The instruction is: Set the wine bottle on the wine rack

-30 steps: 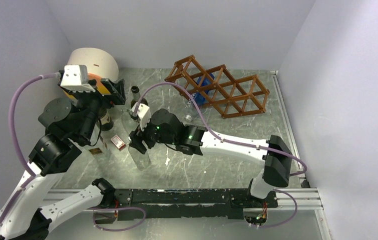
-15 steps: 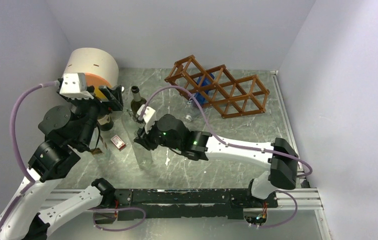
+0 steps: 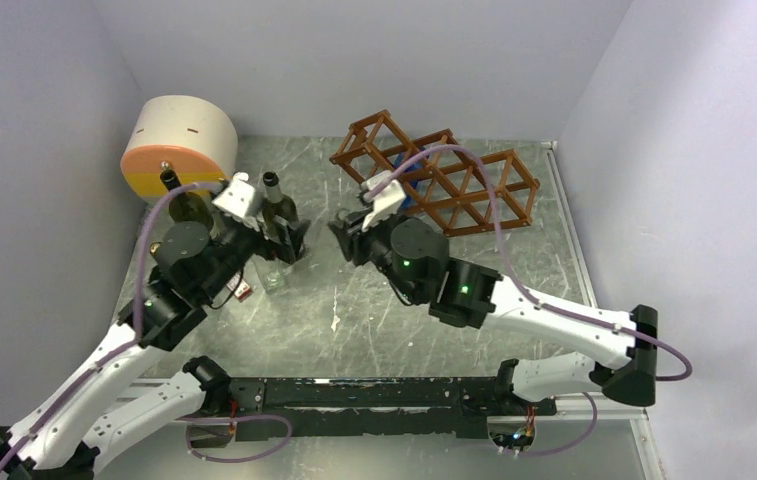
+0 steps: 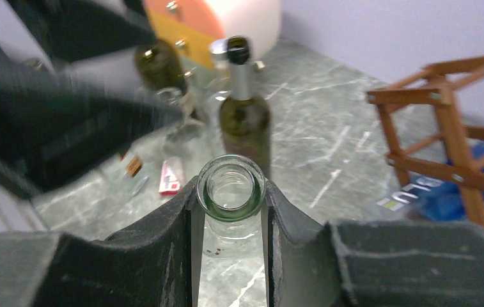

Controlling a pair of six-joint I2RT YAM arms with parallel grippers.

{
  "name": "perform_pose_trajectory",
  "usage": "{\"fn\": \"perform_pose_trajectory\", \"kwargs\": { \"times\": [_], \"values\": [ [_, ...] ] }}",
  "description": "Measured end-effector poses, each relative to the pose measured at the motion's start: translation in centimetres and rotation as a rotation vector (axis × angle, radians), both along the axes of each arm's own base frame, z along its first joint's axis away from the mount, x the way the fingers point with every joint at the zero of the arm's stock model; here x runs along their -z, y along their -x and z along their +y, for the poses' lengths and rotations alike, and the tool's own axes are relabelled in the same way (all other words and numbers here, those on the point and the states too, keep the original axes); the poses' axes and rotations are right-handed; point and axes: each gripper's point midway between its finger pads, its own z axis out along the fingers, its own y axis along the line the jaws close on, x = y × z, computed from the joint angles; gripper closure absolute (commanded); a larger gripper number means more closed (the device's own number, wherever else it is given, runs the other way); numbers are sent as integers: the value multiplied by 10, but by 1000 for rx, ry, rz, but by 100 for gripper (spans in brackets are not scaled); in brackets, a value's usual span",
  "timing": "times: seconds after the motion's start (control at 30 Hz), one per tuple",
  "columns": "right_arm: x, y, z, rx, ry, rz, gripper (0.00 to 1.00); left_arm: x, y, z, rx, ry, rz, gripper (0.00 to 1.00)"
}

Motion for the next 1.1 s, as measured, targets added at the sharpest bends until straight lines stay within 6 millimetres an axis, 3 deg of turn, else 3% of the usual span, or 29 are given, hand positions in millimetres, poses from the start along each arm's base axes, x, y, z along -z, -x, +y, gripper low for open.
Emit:
{"fn": "perform_pose_trajectory", "kwargs": {
  "times": [0.2, 0.3, 0.57, 0.83, 0.97, 1.03, 1.1],
  "values": [
    [-13, -15, -53, 223, -54, 28, 100, 63, 14, -48, 285, -89, 25, 1],
    [-13, -16, -69, 284, -69, 51, 100, 84, 20, -67, 399, -111, 20, 1],
    [-13, -14, -84, 333, -119, 104, 100, 114, 28, -114, 656, -136, 10, 0],
    [-31, -4, -93, 294, -196, 114, 100, 124, 17, -132, 693, -132, -3, 3],
    [-40, 2, -101, 278, -234, 111, 100, 124, 14, -138, 704, -126, -24, 16],
    [-41, 4, -104, 271, -243, 111, 100, 125, 15, -141, 716, -132, -32, 28],
    [-40, 5, -104, 264, -244, 114, 100, 126, 19, -146, 741, -143, -45, 48]
  ]
}}
